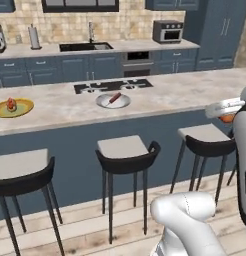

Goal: Pick up the peach and banana from the fridge and place one fruit on each plate on the dining counter.

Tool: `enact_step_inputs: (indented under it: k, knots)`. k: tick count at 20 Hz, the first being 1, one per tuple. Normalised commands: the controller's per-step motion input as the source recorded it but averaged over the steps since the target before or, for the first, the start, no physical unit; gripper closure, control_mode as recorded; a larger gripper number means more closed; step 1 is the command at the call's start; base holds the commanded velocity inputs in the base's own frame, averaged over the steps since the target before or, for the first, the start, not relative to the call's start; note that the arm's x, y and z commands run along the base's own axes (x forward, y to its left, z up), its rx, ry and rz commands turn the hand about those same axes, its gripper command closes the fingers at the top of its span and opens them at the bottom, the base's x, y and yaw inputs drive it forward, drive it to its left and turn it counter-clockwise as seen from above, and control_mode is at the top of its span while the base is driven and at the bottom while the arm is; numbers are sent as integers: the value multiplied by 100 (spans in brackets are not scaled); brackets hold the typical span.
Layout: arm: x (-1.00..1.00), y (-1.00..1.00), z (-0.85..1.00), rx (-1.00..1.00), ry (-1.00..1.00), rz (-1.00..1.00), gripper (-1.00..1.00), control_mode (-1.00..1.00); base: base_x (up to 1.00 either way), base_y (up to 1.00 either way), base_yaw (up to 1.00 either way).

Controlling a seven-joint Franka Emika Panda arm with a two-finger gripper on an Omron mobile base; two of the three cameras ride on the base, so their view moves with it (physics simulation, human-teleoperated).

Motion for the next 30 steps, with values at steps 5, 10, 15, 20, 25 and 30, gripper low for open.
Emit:
enact_step_inputs:
  k: [5,10,15,20,25,30]
  knots:
    - [0,0,0,0,0,0,100,100,42,78,27]
    - [0,0,0,0,0,0,100,100,42,97,18]
    - [0,0,0,0,0,0,100,100,54,91,13]
    - [0,0,0,0,0,0,100,100,52,91,11]
    - [0,0,0,0,0,0,100,100,55,66,5]
    - [0,0,0,0,0,0,100,100,79,26,-2]
